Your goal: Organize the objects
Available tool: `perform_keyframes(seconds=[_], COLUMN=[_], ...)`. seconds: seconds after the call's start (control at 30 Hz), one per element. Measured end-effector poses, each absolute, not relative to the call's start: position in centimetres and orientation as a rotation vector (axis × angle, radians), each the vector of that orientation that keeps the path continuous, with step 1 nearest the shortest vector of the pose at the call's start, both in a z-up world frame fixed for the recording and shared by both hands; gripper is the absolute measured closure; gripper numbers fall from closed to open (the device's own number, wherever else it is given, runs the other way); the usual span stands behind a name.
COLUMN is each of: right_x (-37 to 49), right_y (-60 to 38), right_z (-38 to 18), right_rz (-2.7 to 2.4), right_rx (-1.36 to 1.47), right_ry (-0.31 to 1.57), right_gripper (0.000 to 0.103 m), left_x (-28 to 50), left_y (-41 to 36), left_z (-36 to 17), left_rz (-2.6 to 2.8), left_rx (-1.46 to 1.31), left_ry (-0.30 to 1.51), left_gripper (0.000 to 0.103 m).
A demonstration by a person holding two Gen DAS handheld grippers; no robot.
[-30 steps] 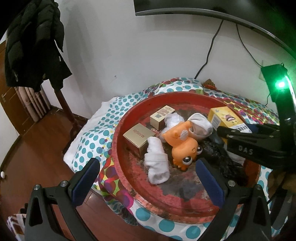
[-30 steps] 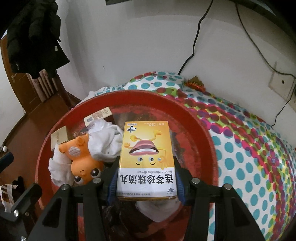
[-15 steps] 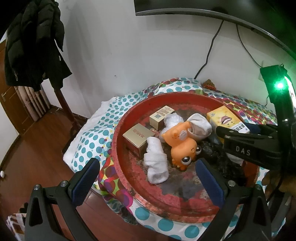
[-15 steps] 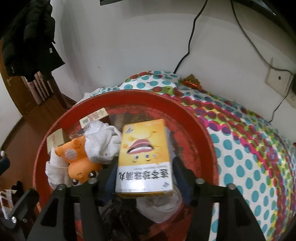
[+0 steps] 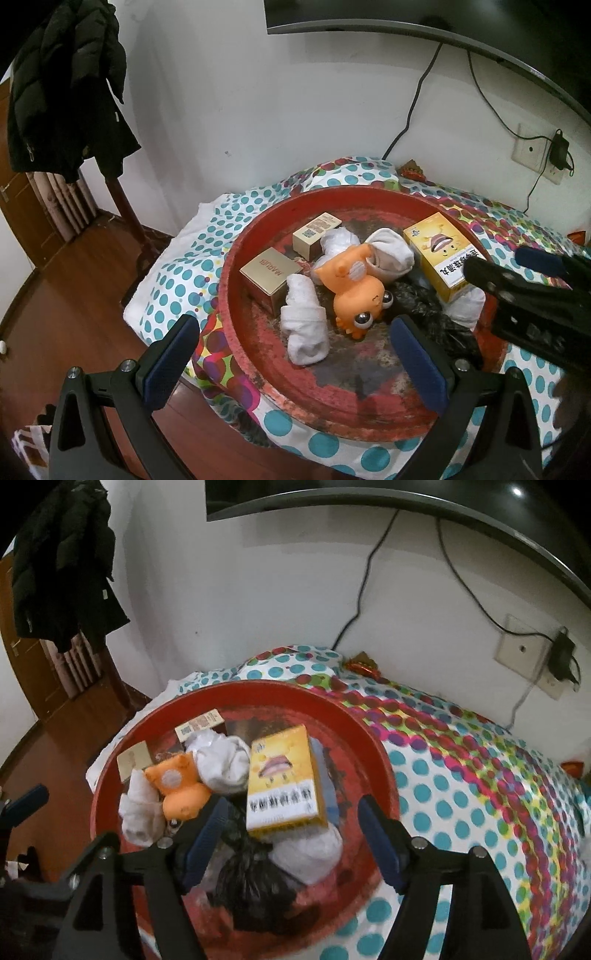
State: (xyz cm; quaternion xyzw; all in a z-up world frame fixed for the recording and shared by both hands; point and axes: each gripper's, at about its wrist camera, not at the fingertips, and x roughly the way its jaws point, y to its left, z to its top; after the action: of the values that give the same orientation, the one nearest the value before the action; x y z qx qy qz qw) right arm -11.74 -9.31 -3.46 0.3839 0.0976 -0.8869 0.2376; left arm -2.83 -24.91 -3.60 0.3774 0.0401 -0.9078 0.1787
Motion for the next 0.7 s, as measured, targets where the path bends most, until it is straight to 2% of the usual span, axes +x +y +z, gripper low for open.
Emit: perform_keyframes(seconds=[0.7], right_x=[-7.5], right_y=[-7.4], right_z=[-5.7], right_rz=[-2.386], right_rx=[1.187], right_ry=[0.334], right_gripper=[0.027], left_x=[-2.7], left_y=[-24.8], left_z=[-3.6], left_rz=[-2.599], left_rx=[1.091], left_ry=[0.151], left_gripper=[0.000])
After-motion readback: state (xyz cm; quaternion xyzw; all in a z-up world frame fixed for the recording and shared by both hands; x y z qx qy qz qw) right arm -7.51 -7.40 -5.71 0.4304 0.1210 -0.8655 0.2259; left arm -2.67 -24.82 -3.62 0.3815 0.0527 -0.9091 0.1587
